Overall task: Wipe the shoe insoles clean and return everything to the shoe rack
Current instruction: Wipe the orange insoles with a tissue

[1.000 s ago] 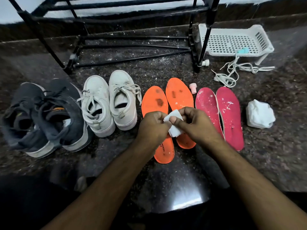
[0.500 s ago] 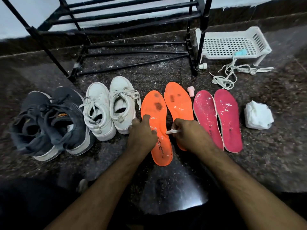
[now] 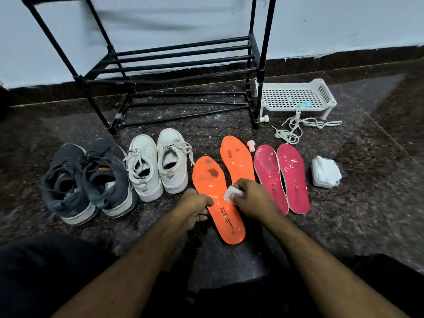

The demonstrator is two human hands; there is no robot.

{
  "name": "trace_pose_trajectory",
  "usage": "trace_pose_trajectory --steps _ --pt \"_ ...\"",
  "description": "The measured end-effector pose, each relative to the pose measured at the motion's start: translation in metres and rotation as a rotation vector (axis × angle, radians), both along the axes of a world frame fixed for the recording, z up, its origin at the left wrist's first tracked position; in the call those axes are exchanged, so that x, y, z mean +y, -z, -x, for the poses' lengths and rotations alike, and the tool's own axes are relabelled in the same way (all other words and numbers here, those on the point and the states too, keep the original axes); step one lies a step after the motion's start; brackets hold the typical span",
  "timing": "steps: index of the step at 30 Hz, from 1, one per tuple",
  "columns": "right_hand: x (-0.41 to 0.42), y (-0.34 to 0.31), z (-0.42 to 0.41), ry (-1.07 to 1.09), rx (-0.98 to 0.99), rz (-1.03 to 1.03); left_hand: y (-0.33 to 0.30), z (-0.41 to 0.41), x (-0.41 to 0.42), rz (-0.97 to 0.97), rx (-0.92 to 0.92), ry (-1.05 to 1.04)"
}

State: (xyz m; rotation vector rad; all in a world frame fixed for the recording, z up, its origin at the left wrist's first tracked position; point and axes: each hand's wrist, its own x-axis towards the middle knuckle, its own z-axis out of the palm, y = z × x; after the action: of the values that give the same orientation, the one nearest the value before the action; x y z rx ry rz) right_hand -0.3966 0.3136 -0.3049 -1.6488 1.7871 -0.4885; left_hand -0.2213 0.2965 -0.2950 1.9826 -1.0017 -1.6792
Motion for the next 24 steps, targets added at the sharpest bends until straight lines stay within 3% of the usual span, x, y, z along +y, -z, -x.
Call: trace_pose_trajectory --steps 7,9,14,19,24 --pt "0.0 0.004 0.004 0.096 -0.311 -0.091 -0.003 0.0 0.005 -0.117 0.259 0.07" --pt "-0.004 0.006 0.003 0.047 -0.289 -0.091 -0.004 0.0 0.003 -0.096 0.333 0.029" --pt "-0.006 0.003 0.004 -0.073 -0.271 -0.113 0.005 -0.01 -0.026 0.135 0.338 -0.365" --pt "-0.005 -0.006 0.001 -0.265 -0.196 -0.085 0.014 0.002 -0.021 0.285 0.23 -0.371" --pt "-0.004 -0.008 0.001 -0.301 -0.121 -0.084 0.016 0.004 -0.02 0.35 0.283 -0.395"
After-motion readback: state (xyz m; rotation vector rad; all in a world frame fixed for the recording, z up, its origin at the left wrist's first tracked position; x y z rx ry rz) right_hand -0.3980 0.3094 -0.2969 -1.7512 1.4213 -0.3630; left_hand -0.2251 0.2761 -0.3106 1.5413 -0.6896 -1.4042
